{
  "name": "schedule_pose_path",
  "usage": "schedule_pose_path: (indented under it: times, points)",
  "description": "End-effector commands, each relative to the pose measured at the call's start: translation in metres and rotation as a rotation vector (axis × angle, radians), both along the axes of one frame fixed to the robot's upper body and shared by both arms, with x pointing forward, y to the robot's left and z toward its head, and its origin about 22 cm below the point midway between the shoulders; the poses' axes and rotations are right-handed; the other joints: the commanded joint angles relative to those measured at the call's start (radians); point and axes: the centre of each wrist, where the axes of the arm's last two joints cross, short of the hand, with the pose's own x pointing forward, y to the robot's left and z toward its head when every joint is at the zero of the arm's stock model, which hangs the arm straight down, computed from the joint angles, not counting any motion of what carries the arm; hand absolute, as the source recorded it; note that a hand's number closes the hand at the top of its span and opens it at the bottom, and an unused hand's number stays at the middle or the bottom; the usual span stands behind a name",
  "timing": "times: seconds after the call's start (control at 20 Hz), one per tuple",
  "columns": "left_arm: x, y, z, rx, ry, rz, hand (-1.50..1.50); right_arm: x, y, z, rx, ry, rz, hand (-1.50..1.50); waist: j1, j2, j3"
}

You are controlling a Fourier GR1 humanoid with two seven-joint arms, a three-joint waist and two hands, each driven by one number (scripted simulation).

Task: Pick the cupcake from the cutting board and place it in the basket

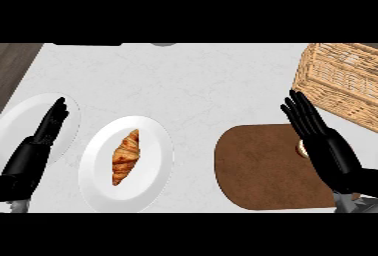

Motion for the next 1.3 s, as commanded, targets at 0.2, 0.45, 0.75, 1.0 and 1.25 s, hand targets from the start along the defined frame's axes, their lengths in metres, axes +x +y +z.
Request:
schedule_pose_path:
  times: [0.2,0.45,0.75,1.0,1.25]
  points:
    - [-0.029,-0.004,-0.076,-0.221,0.466,0.187,0.00,0.053,-0.043,0.040,0.132,-0.156,-0.185,1.50,-0.002,0.000,-0.001]
    - [-0.028,-0.016,-0.094,-0.270,0.634,0.199,0.00,0.065,0.035,0.010,-0.067,-0.198,0.032,1.50,0.009,-0.010,-0.001]
    - [-0.036,-0.010,-0.100,-0.265,0.646,0.209,0.00,0.067,0.051,0.025,-0.374,-0.144,-0.215,-1.50,-0.014,-0.021,-0.005]
    - [-0.049,0.002,-0.101,-0.269,0.655,0.263,0.00,0.077,-0.029,0.077,-0.853,-0.121,-0.439,-1.50,-0.046,-0.040,-0.012]
    - [-0.042,0.003,-0.094,-0.271,0.654,0.252,0.00,0.066,-0.034,0.162,-1.118,-0.060,-0.417,-1.50,-0.053,-0.037,-0.008]
